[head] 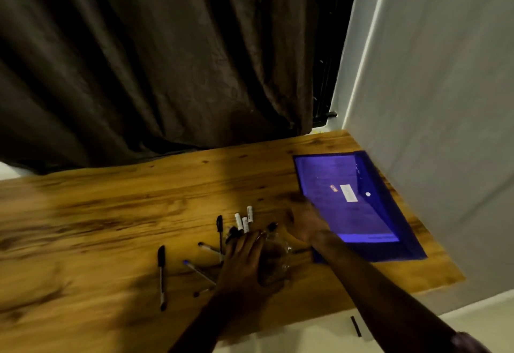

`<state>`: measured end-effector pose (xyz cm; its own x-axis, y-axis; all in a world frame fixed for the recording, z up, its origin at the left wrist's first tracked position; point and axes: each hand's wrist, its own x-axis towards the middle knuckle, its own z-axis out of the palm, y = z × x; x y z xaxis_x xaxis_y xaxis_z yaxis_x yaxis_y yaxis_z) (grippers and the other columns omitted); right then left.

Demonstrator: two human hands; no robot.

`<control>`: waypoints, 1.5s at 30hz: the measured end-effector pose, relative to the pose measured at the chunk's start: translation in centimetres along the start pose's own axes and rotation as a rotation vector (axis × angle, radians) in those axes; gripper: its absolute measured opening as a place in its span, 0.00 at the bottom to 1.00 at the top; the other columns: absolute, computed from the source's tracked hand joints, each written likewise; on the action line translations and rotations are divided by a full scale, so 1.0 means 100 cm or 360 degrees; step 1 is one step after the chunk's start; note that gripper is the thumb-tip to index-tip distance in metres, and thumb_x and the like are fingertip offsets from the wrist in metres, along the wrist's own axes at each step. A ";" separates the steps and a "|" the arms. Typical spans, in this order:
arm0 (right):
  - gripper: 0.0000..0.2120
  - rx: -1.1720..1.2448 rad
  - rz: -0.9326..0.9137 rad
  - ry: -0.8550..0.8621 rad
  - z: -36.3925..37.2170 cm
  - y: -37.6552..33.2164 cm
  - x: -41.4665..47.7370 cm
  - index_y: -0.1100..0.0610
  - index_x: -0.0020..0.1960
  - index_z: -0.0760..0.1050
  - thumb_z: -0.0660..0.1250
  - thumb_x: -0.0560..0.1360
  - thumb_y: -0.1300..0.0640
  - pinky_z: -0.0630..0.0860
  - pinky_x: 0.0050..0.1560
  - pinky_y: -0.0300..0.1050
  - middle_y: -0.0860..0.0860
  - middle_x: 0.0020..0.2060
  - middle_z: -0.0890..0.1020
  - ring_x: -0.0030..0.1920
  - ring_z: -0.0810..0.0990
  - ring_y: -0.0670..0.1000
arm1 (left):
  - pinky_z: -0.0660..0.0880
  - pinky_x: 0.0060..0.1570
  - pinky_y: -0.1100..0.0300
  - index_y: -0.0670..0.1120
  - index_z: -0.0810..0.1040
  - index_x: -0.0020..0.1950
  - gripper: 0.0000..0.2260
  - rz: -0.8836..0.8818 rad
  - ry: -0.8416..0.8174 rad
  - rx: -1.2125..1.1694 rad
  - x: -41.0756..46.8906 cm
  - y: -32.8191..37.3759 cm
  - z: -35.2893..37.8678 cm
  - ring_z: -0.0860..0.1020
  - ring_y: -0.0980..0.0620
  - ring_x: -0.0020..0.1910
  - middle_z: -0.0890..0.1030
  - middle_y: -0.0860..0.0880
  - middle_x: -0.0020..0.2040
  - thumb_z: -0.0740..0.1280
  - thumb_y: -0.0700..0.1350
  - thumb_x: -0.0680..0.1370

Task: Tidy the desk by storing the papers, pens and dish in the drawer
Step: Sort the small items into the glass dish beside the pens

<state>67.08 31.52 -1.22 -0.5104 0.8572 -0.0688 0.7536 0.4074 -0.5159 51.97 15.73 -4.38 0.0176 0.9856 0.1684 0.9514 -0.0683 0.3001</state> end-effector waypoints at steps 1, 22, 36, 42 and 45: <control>0.25 -0.0011 -0.0029 -0.0054 0.004 -0.007 0.005 0.52 0.71 0.68 0.65 0.74 0.52 0.65 0.71 0.51 0.56 0.71 0.70 0.71 0.67 0.60 | 0.48 0.76 0.49 0.49 0.61 0.77 0.46 -0.0018 0.0029 -0.0018 -0.002 -0.001 0.001 0.57 0.49 0.76 0.63 0.51 0.76 0.58 0.78 0.68; 0.24 -0.0391 -0.0176 -0.0248 0.048 -0.075 0.032 0.48 0.71 0.69 0.62 0.75 0.57 0.64 0.73 0.48 0.48 0.72 0.69 0.73 0.66 0.51 | 0.64 0.66 0.44 0.45 0.77 0.61 0.20 0.0194 0.0319 0.0253 0.002 -0.036 0.034 0.76 0.44 0.60 0.81 0.46 0.58 0.58 0.47 0.71; 0.35 0.0109 0.0106 0.0076 0.046 -0.061 0.017 0.38 0.72 0.62 0.72 0.70 0.56 0.71 0.68 0.48 0.44 0.67 0.72 0.67 0.70 0.47 | 0.65 0.64 0.44 0.40 0.78 0.65 0.45 0.0155 0.0217 -0.0054 0.000 -0.040 0.028 0.79 0.43 0.59 0.81 0.43 0.62 0.57 0.77 0.69; 0.29 0.0286 0.0115 0.0215 0.029 -0.055 0.000 0.47 0.68 0.69 0.72 0.69 0.57 0.75 0.62 0.51 0.51 0.61 0.78 0.61 0.77 0.52 | 0.64 0.65 0.43 0.39 0.78 0.65 0.46 0.0099 0.0164 -0.0080 -0.001 -0.037 0.023 0.79 0.43 0.60 0.81 0.43 0.62 0.57 0.78 0.68; 0.27 0.0409 0.0092 0.0267 0.020 -0.049 -0.013 0.50 0.64 0.70 0.75 0.69 0.61 0.77 0.57 0.43 0.49 0.55 0.80 0.56 0.80 0.49 | 0.64 0.66 0.44 0.40 0.79 0.64 0.47 0.0062 0.0178 -0.0105 0.000 -0.036 0.023 0.79 0.43 0.60 0.81 0.43 0.61 0.58 0.79 0.67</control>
<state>63.19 27.79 -0.30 -0.3781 0.9254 0.0263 0.6390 0.2815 -0.7158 49.22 16.34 -7.58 0.0163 0.9589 0.2834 0.9285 -0.1197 0.3516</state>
